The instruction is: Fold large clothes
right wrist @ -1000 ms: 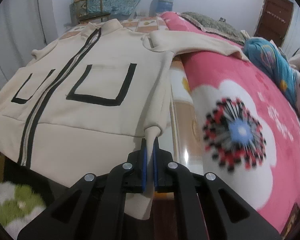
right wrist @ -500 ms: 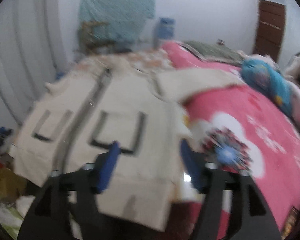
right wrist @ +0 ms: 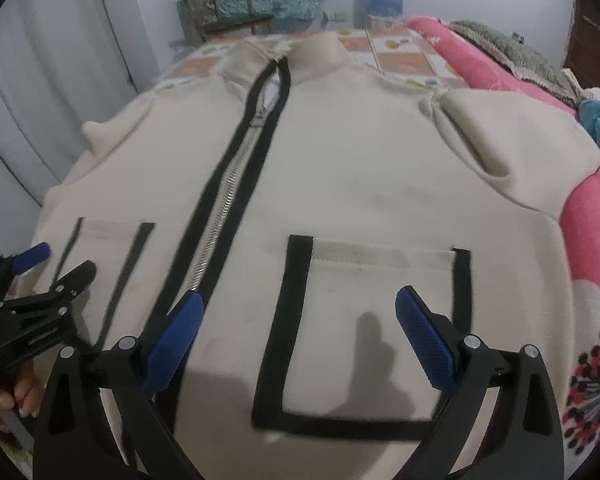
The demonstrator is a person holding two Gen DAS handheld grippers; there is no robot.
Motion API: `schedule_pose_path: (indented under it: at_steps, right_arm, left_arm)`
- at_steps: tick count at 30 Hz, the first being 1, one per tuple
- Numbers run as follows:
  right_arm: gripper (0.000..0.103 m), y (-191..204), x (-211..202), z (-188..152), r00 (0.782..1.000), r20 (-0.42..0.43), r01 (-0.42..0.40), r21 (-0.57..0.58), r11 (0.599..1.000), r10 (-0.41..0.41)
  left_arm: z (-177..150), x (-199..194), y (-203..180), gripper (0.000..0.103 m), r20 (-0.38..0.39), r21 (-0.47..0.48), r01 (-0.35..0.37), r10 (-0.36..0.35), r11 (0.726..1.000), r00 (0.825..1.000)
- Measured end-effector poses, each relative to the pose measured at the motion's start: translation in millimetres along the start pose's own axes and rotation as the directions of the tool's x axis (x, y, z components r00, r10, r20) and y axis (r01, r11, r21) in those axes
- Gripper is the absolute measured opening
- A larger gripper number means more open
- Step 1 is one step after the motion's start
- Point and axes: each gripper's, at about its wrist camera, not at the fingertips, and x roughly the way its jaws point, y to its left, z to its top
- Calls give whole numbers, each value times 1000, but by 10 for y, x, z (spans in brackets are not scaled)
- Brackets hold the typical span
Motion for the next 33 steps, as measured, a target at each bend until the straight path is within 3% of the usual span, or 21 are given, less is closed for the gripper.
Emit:
schedule_pose_path:
  at_steps: [5, 9, 15, 21, 24, 28, 33]
  right_arm:
    - [97, -14, 153, -56, 999, -45, 14, -2, 1000, -14]
    - [97, 23, 161, -89, 998, -29, 55, -40, 998, -57]
    - [97, 4, 155, -108, 999, -12, 48, -44, 998, -49]
    - [97, 11, 135, -49, 1000, -2, 29, -33, 999, -29]
    - [97, 105, -18, 31, 999, 52, -2, -38, 999, 4]
    - [97, 327, -216, 193, 994, 110, 18, -92, 996, -7]
    - [97, 485, -326, 378, 987, 146, -48, -126, 991, 66]
  left_arm:
    - [-43, 20, 98, 95, 8, -18, 23, -23, 1000, 1000]
    - [-39, 29, 147, 96, -22, -37, 51, -52, 998, 998]
    - [-26, 33, 134, 96, -28, -35, 38, -39, 999, 999]
    - [-16, 56, 185, 96, -35, -39, 73, -74, 997, 997]
    - [-11, 59, 190, 96, -35, -39, 79, -80, 996, 996]
    - [-1, 52, 193, 96, -38, -38, 78, -79, 996, 996]
    - [44, -241, 387, 96, 83, -39, 39, -35, 998, 996]
